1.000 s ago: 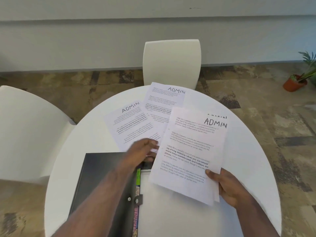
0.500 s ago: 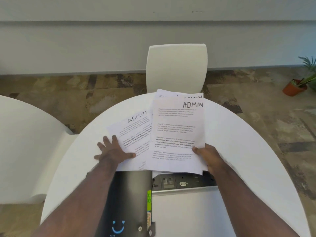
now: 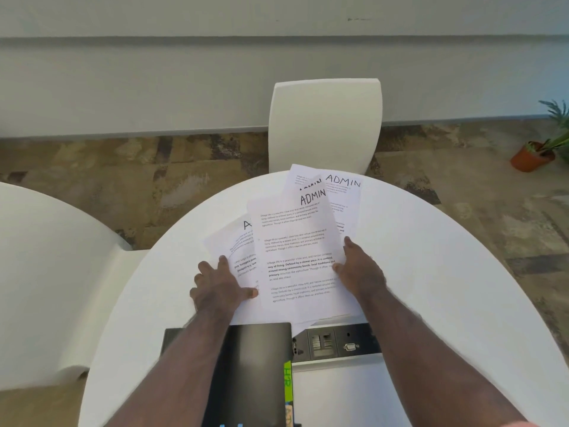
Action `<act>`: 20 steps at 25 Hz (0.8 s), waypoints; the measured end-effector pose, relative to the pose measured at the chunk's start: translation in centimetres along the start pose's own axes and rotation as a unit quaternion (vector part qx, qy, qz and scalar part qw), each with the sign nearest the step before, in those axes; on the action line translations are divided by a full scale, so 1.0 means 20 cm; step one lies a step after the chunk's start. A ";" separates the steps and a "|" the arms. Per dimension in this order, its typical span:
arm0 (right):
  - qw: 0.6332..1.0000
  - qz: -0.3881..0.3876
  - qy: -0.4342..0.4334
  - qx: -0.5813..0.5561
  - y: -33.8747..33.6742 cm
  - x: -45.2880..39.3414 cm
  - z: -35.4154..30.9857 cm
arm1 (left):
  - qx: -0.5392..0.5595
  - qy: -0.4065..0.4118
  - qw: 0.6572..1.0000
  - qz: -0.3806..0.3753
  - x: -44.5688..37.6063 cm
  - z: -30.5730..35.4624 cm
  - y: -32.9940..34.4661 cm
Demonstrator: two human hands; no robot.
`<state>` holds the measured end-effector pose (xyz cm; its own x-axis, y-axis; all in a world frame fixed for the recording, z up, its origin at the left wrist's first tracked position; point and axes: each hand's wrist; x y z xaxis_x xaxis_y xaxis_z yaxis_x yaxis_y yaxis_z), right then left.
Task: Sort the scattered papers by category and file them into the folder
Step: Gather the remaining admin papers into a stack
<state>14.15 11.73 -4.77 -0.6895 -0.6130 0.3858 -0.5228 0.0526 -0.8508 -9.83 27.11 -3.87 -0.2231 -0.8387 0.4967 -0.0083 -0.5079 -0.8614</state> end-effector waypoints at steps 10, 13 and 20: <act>0.991 0.103 -0.027 0.085 0.04 0.07 -0.05 | 0.108 0.019 0.994 -0.010 0.02 0.02 0.01; 0.993 0.111 -0.001 0.048 0.04 0.05 -0.03 | 0.161 0.027 0.987 -0.002 0.03 0.03 0.03; 0.964 0.121 0.035 -0.233 -0.07 0.03 0.10 | 0.397 0.103 0.910 0.068 0.03 0.12 -0.02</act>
<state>15.44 9.66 -4.02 -0.8435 -0.4840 0.2332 -0.4991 0.5455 -0.6733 -7.57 26.26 -3.01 -0.3473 -0.8916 0.2905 0.7208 -0.4520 -0.5255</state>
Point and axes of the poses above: each hand's wrist, its own x-axis away from the middle knuckle, its own y-axis out of the palm, z = x × y, and after that the axes turned 1 degree about z, right-handed
